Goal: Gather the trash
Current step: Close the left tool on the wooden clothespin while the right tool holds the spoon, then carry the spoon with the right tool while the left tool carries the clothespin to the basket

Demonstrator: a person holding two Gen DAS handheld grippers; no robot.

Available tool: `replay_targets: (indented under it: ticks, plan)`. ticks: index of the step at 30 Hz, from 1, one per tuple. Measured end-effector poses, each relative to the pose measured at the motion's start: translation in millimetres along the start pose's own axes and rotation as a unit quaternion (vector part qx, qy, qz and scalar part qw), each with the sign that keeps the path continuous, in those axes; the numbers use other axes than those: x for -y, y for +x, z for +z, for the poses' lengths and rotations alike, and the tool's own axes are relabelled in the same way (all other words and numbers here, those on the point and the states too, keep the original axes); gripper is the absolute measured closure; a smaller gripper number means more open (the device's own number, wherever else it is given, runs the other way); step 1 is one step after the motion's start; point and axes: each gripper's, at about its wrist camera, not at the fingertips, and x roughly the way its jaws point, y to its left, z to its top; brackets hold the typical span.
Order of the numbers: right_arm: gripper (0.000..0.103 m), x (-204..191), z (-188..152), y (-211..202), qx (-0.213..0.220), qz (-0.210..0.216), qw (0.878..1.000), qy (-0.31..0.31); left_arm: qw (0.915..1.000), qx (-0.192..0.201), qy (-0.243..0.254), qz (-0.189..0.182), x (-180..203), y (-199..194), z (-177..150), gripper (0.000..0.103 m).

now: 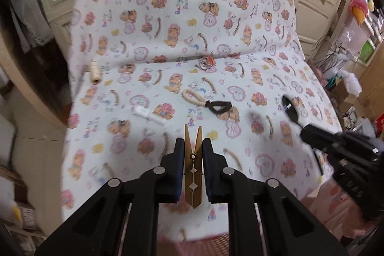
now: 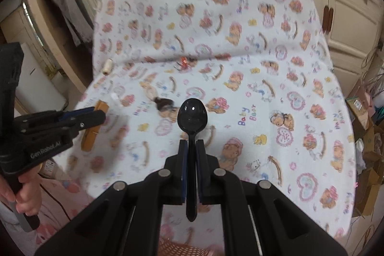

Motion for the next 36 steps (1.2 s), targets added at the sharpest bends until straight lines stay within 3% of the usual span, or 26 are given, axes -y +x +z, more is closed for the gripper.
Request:
replay_targets:
  ticks: [8,10,14,20,22,29,36]
  plan:
    - [0.097,-24.2,-16.7,-59.6,0.014,0.025,0.999,0.045,0.999,0.028,-0.024,-0.028,2.9,-62.4,-30.8,0.089]
    - [0.097,-37.3,-28.3,-65.9,-0.017,0.008,0.999,0.044,0.9987,0.023,-0.031,-0.035,3.9,-70.0,-43.7,0.089]
    - [0.097,-58.3,-59.3,-74.7,-0.052,0.047,0.997,0.036,0.999,-0.009,-0.017,-0.039,11.9,-61.7,-71.0,0.09]
    - [0.097,-66.3,-108.2,-32.8,-0.155,0.012,0.988,0.016,0.9963,-0.075,-0.004,-0.041,24.3,-27.0,-100.9,0.09]
    - [0.097,-65.5,-122.3,-15.9,-0.199,0.035,0.979,0.023,0.9949,-0.09,-0.007,-0.044,23.1,-20.4,-108.4,0.09]
    - [0.097,-46.5,-150.6,31.1,-0.273,0.057,0.956,0.085,0.9894,-0.138,-0.02,-0.04,15.7,5.0,-122.8,0.09]
    - [0.097,-29.5,-162.4,52.3,-0.282,0.01,0.955,0.094,0.9783,-0.199,-0.018,-0.053,21.5,37.2,-150.7,0.089]
